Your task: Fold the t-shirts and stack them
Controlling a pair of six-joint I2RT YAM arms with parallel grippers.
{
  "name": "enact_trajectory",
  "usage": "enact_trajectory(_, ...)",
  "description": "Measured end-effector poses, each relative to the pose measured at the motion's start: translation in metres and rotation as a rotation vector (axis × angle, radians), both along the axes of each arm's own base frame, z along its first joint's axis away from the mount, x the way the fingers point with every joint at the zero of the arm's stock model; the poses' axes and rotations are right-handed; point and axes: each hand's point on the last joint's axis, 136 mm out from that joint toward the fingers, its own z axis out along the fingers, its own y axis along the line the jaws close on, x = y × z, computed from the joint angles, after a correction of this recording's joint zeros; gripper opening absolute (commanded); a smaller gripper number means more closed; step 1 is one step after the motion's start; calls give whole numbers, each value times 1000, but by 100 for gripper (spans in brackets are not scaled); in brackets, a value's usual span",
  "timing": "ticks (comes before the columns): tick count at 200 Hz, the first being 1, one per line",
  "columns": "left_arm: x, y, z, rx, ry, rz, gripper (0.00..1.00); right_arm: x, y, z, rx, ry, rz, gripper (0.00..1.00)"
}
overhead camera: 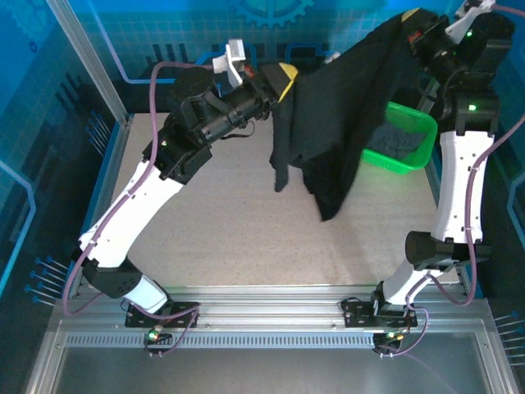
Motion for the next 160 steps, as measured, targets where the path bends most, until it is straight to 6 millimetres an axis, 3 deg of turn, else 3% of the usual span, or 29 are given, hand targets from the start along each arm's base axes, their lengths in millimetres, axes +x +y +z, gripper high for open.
enact_trajectory(18, -7, 3, 22, -33, -47, -7, 0, 4, -3, 18, 13, -51, 6, 0)
enact_trajectory(38, 0, 10, 21, -29, -50, 19, 0, 20, 4, 29, 18, -99, 46, 0)
enact_trajectory(53, 21, 25, 1, -8, -3, 80, 0, 40, 18, 25, 16, -113, 96, 0)
enact_trajectory(68, 53, 56, -38, 20, 92, 180, 0, 71, 47, -3, 11, -75, 166, 0)
enact_trajectory(89, 103, 121, -115, 50, 268, 354, 0, 123, 107, -79, -11, 61, 284, 0)
enact_trajectory(107, 135, 190, -199, 81, 449, 519, 0, 160, 172, -167, -24, 209, 400, 0)
enact_trajectory(113, 140, 213, -230, 91, 516, 572, 0, 170, 196, -201, -26, 263, 444, 10)
enact_trajectory(125, 142, 252, -282, 105, 635, 661, 0, 180, 238, -268, -30, 373, 524, 31)
enact_trajectory(143, 127, 292, -351, 144, 804, 756, 0, 180, 279, -365, -58, 548, 602, 46)
enact_trajectory(160, 105, 304, -390, 193, 910, 786, 22, 167, 289, -428, -113, 692, 635, 50)
